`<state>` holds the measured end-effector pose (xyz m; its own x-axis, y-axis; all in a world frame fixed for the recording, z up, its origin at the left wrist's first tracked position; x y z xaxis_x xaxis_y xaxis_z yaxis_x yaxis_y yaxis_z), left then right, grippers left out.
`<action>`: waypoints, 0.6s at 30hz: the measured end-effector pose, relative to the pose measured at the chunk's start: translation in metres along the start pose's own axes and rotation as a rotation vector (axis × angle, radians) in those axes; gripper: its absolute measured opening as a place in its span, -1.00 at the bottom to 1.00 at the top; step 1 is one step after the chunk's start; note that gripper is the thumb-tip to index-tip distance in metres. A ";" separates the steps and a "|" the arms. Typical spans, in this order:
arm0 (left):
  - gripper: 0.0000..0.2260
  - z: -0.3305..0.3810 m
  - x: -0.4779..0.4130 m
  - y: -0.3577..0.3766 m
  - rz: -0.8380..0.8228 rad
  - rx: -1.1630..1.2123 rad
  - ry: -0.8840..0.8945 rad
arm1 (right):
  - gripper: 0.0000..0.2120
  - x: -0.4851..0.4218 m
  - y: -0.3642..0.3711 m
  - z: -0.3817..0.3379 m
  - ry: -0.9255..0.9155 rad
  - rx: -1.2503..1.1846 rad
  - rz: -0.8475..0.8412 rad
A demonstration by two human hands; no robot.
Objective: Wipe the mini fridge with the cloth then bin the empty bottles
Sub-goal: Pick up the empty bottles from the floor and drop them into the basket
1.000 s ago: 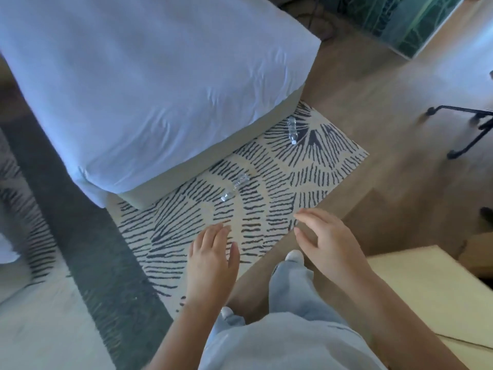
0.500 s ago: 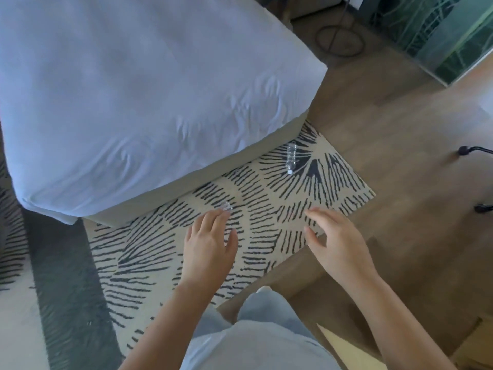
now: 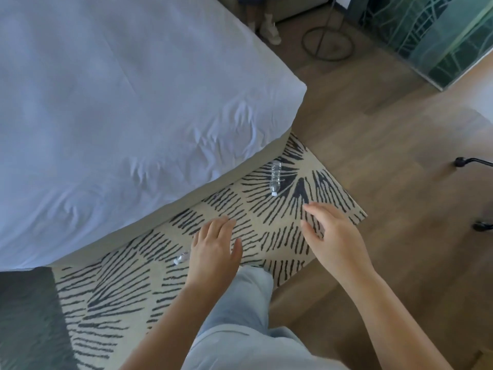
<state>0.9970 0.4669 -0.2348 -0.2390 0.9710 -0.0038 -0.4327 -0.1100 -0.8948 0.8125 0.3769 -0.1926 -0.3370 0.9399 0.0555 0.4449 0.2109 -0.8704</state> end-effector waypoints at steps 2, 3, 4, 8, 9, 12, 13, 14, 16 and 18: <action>-0.58 0.007 -0.034 0.004 0.003 0.022 -0.006 | -0.67 -0.031 -0.007 0.003 -0.007 0.014 -0.018; -0.58 0.010 -0.049 0.004 0.015 0.034 -0.012 | -0.67 -0.045 -0.010 0.003 -0.018 0.029 -0.025; -0.60 0.013 -0.063 0.003 0.030 0.045 -0.019 | -0.68 -0.058 -0.014 0.003 -0.032 0.044 -0.025; -0.65 0.011 -0.107 0.000 0.093 0.075 -0.089 | -0.69 -0.106 -0.020 0.005 -0.055 0.058 -0.036; -0.64 0.008 -0.113 0.001 0.108 0.070 -0.113 | -0.69 -0.117 -0.019 0.008 -0.065 0.053 -0.043; -0.59 0.003 -0.124 0.007 0.145 0.049 -0.189 | -0.68 -0.146 -0.009 0.018 -0.089 0.055 -0.105; -0.59 0.000 -0.125 0.011 0.152 0.045 -0.225 | -0.67 -0.156 -0.004 0.023 -0.101 0.061 -0.137; -0.60 -0.003 -0.126 0.015 0.159 0.042 -0.265 | -0.67 -0.167 0.002 0.028 -0.112 0.066 -0.170; -0.65 -0.009 -0.126 0.026 0.170 0.038 -0.358 | -0.66 -0.188 0.015 0.039 -0.139 0.070 -0.241; -0.67 -0.012 -0.129 0.036 0.196 0.023 -0.463 | -0.65 -0.213 0.026 0.047 -0.174 0.074 -0.314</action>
<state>1.0227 0.3405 -0.2721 -0.6759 0.7363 0.0327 -0.3594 -0.2906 -0.8868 0.8568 0.1694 -0.2502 -0.5866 0.7714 0.2466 0.2388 0.4557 -0.8575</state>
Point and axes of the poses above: each hand's wrist, its own x-axis away from the middle knuckle, its own y-axis out of the palm, z = x × y, the point moved 9 cm from there along -x, towards the middle knuckle, and after that the axes turned 4 degrees about y, right-handed, at the moved point
